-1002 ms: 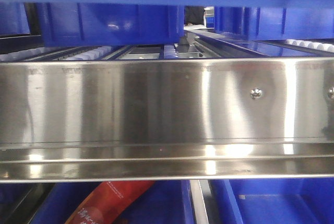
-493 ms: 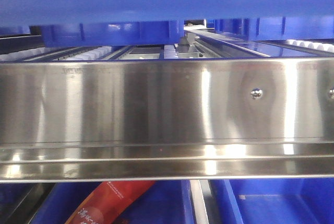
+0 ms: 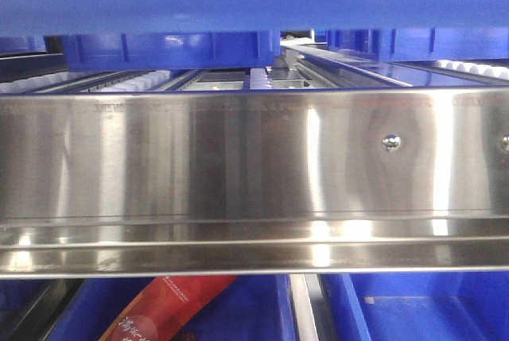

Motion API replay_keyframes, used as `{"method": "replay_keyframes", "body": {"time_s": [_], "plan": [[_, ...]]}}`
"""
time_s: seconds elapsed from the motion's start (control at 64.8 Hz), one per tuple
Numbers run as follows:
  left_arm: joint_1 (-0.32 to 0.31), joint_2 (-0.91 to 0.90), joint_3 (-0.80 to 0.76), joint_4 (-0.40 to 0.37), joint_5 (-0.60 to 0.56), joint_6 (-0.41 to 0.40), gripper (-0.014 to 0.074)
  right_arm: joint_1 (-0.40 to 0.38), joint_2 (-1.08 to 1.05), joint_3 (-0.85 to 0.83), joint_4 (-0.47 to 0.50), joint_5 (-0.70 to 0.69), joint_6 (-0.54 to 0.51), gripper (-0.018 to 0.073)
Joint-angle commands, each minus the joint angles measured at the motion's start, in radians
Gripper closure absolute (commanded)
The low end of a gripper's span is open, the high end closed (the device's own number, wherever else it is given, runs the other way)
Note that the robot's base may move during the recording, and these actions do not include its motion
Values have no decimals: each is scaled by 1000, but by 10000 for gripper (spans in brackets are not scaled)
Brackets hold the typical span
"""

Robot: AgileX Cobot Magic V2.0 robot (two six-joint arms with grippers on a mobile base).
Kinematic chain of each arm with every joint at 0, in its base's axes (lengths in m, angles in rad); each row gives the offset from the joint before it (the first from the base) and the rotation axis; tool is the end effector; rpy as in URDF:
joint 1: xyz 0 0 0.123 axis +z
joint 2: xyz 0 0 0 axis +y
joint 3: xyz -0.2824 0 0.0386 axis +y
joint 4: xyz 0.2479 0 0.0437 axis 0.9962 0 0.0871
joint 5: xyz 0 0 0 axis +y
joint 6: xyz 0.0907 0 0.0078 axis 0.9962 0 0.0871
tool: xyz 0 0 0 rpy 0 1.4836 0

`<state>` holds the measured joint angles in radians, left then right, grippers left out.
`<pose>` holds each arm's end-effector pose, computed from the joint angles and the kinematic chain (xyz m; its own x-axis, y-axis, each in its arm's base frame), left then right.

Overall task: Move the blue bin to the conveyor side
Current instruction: 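Lift the blue bin with both grippers and pull it off the rollers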

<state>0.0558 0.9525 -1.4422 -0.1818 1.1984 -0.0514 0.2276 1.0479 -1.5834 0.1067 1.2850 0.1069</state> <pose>0.1398 -0.0076 0.4787 -0.5824 -0.1489 -0.7991 0.0137 0.9811 -0.1929 0.1486 0.0440 0.4953 -0.6337 -0.0072 -0.7736 -0.2185 0.9609 0.1700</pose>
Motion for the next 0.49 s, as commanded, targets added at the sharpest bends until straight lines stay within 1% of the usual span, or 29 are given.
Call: {"method": "replay_keyframes", "body": {"time_s": [0.0,0.478], "plan": [[1,-17,-10,55,-95,14,614,-5,-23,-9,-78,-99,-20,637],[1,-17,-10,55,-95,14,614,-5,-23,-9,-78,-103,-20,637]]}}
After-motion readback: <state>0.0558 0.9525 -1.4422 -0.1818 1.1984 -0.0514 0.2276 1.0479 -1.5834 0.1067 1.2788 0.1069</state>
